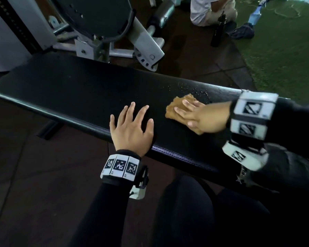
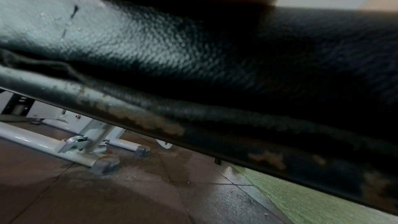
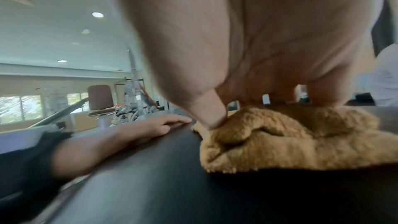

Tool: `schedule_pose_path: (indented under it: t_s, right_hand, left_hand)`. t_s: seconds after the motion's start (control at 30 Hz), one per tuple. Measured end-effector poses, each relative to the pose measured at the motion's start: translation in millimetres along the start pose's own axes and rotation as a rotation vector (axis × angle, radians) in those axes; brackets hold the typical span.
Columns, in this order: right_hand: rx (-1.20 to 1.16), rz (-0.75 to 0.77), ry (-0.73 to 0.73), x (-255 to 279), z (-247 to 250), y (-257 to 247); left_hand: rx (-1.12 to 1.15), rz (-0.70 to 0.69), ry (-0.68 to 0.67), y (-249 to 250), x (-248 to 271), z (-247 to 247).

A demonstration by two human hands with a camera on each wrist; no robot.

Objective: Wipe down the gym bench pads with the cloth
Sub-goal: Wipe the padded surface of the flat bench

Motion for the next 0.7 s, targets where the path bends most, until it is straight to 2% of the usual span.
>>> schedule_pose_path:
  t_s: [0.13,0.2,0.3,0.4,0.57,0.7]
  right_hand:
    - [0.001,0.029,0.049,-52,40,28]
    - [-0.032,-0.03,0.067,-62,48,55]
    - [-0.076,-0.125,0.102,-52,40,93]
    - [-0.115,-0.133,0.082,-18,14,104]
    - [-0.154,0.02,-0.016,27,-16,49]
    - [-0.05,0.121,-0.005,5,5,-7]
  left_hand:
    - [-0.009,0.003,0.005,0,1,2]
    - [0.002,0.012,0.003,0,1,2]
    - [0.007,0.012,0.015,1,1,2]
    - [0.007,0.019,0.023,1,-1,1]
    - [0.014,0.043,0.029,3,-3,-1]
    - [0.002,0.032,0.012,3,-1,1]
Point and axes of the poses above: each hand's wrist, its own x-axis away from the middle knuckle, its own z-axis out of the back of the hand, y = z × x, the point moved 5 cm from there along -x, towards the middle knuckle
